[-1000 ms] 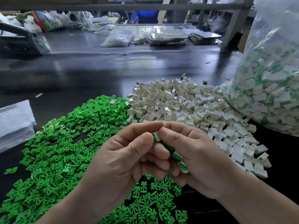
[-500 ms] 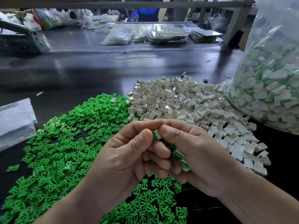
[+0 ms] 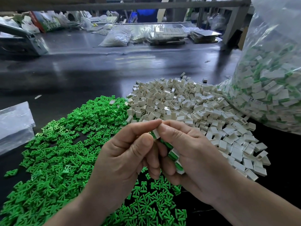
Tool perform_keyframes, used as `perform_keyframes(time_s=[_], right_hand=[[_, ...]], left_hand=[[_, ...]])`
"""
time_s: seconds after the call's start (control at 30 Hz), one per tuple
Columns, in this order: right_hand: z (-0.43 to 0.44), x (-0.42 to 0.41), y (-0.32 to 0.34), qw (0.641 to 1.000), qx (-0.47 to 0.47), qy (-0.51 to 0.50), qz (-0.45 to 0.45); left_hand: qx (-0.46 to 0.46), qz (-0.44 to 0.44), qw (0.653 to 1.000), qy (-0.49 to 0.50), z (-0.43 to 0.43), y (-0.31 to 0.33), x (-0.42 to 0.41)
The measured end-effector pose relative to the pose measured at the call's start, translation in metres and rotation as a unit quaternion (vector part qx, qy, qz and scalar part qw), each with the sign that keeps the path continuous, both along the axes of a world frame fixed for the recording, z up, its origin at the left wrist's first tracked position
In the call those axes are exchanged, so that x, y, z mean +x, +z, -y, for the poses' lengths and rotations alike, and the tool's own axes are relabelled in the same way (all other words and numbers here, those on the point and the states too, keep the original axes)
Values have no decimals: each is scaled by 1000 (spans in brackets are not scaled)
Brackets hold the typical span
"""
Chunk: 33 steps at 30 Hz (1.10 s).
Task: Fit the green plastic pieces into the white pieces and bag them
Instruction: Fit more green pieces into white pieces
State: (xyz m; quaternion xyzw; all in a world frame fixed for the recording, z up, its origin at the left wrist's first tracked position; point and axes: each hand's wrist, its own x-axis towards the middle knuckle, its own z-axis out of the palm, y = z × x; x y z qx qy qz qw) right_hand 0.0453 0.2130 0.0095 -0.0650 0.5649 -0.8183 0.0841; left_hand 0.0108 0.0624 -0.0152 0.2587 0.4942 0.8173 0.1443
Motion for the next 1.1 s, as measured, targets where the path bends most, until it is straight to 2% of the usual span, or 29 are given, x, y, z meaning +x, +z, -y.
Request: perform_keyframes(time_s=[0.17,0.37,0.53,0.77,1.1], right_hand=[[3,1,-3,1000,27,-7,-12],[1,0,-2,999,33,0,5],[1,0,-1,999,34,11,5],[5,1,-5,998,52,-23,-6],[7,1,-4,998,47,-31,6]], left_hand=[[1,-11,1000,20,-3,-2,2],[18,61,997,-35,3,0,-2],[-3,26,1000,17,-1,2,3],[-30,-5,995,95,-10,2,8],[-48,-22,990,131,-13,4,11]])
